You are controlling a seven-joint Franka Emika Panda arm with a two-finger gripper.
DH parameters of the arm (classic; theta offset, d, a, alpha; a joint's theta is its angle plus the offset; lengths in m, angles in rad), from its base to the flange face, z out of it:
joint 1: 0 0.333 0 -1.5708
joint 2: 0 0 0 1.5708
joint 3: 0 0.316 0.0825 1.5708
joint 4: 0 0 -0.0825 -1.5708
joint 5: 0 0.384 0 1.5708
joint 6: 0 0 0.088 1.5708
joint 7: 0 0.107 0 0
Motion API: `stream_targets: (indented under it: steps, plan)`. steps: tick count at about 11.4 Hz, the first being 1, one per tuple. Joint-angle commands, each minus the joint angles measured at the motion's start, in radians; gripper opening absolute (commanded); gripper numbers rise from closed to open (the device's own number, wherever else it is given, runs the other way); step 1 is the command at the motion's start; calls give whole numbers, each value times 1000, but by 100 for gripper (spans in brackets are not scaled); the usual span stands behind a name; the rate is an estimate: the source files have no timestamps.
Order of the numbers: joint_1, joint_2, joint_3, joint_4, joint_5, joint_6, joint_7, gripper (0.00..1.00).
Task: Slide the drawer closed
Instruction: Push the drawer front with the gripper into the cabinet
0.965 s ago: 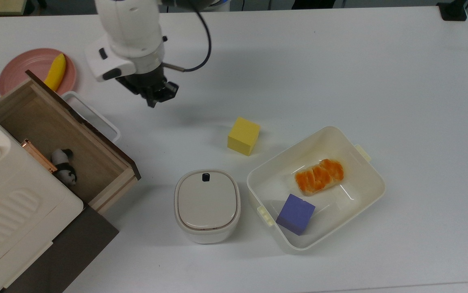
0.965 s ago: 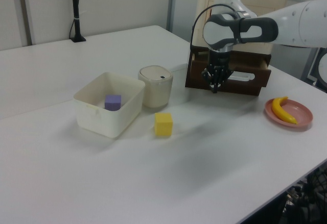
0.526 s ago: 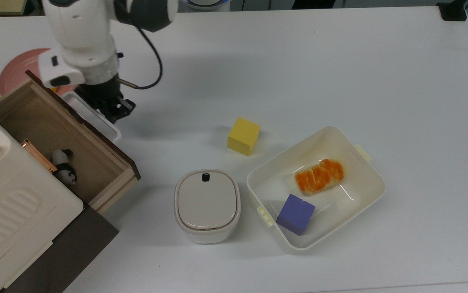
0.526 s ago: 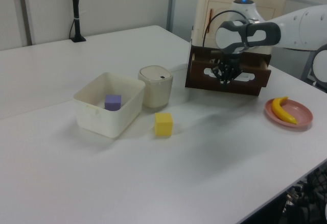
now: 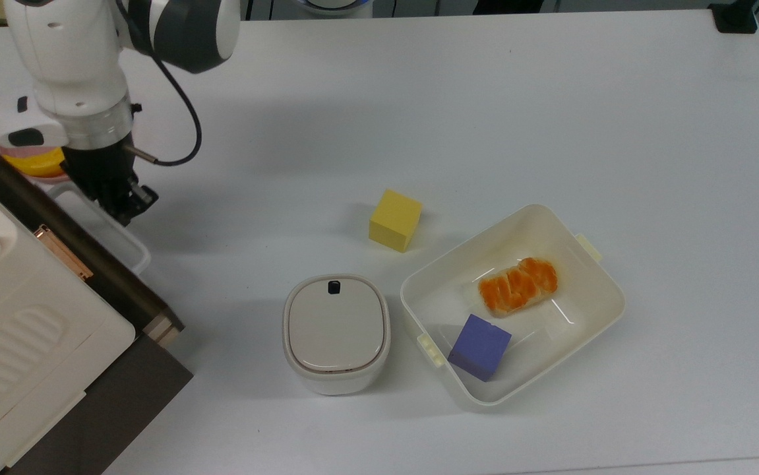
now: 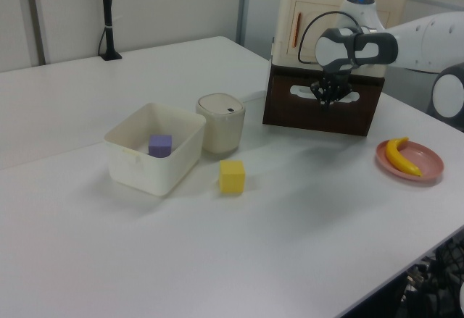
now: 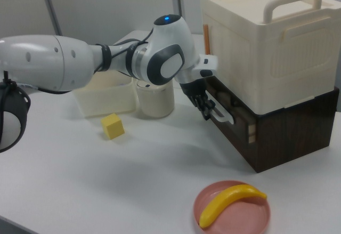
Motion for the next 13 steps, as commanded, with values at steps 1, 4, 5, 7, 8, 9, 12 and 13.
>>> stream_targets:
  steps: [1, 4, 5, 7, 8, 9, 12, 13]
  plan:
    - [-22, 40, -11, 41, 17, 86, 6, 0]
    - [-22, 40, -11, 50, 17, 90, 5, 0]
    - [-22, 50, -9, 64, 15, 90, 5, 0]
    - [-22, 70, -11, 89, 15, 90, 5, 0]
    - [-24, 68, -9, 87, 15, 90, 6, 0]
    - [-22, 67, -9, 87, 15, 90, 8, 0]
    - [-13, 41, 4, 75, 12, 77, -3, 2]
    - [-7, 19, 12, 47, 10, 74, -4, 3]
